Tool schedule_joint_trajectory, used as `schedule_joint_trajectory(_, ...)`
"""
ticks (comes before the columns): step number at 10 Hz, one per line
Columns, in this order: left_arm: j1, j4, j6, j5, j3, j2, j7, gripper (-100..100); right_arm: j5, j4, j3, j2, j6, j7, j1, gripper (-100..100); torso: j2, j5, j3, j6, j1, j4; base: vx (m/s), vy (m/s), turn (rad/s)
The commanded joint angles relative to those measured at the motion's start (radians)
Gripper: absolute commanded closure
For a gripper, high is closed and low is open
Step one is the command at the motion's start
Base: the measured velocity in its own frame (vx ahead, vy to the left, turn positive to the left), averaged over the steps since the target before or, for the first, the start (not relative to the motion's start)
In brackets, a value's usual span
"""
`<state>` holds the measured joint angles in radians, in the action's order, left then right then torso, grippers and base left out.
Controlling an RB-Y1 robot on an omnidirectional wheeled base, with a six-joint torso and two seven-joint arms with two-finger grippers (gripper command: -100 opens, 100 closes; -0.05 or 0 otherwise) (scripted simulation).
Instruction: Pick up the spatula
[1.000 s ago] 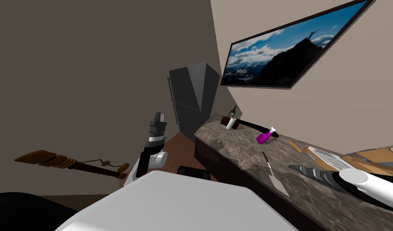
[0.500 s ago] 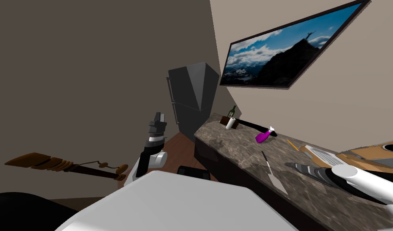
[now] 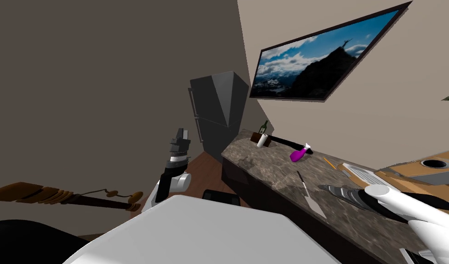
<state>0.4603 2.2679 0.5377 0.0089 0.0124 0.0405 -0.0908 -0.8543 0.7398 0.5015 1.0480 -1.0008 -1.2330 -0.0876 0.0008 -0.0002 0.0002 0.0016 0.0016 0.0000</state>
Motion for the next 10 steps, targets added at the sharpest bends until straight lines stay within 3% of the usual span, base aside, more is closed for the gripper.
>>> schedule_joint_trajectory(1, 0.000, 0.000, 0.000, 0.000, 0.000, 0.000, 0.000, 0, 0.050, -0.050, 0.032, -0.012, -0.037, 0.050, -0.050, -100, 0.000, 0.000, 0.000, 0.000, 0.000, 0.000, 0.022, 0.039, -0.150)
schedule_joint_trajectory(4, 0.000, 0.000, 0.000, 0.000, 0.000, 0.000, 0.000, 0, 0.066, -0.133, 0.032, -0.012, -0.037, 0.094, -0.133, -100, 0.000, 0.001, 0.000, -0.001, 0.000, 0.000, 0.003, 0.011, 0.008)
schedule_joint_trajectory(5, 0.000, 0.000, 0.000, 0.000, 0.000, 0.000, 0.000, 0, 0.115, -0.160, 0.082, -0.063, -0.087, 0.139, -0.162, -100, 0.000, 0.001, 0.000, -0.001, -0.001, 0.000, 0.016, 0.025, -0.215)
schedule_joint_trajectory(6, 0.000, 0.000, 0.000, 0.000, 0.000, 0.000, 0.000, 0, 0.149, -0.120, 0.090, -0.067, -0.094, 0.129, -0.158, -100, 0.000, 0.000, 0.000, 0.000, 0.000, 0.000, 0.019, 0.049, -0.130)
schedule_joint_trajectory(7, 0.000, 0.000, 0.000, 0.000, 0.000, 0.000, 0.000, 0, 0.167, -0.140, 0.090, -0.067, -0.094, 0.147, -0.184, -100, 0.000, 0.001, 0.000, -0.001, 0.001, 0.000, 0.007, 0.027, 0.019)
schedule_joint_trajectory(10, 0.000, 0.000, 0.000, 0.000, 0.000, 0.000, 0.000, 0, 0.167, -0.219, 0.090, -0.067, -0.094, 0.189, -0.260, -100, 0.000, 0.001, 0.000, -0.001, -0.001, 0.000, 0.000, 0.000, 0.007)
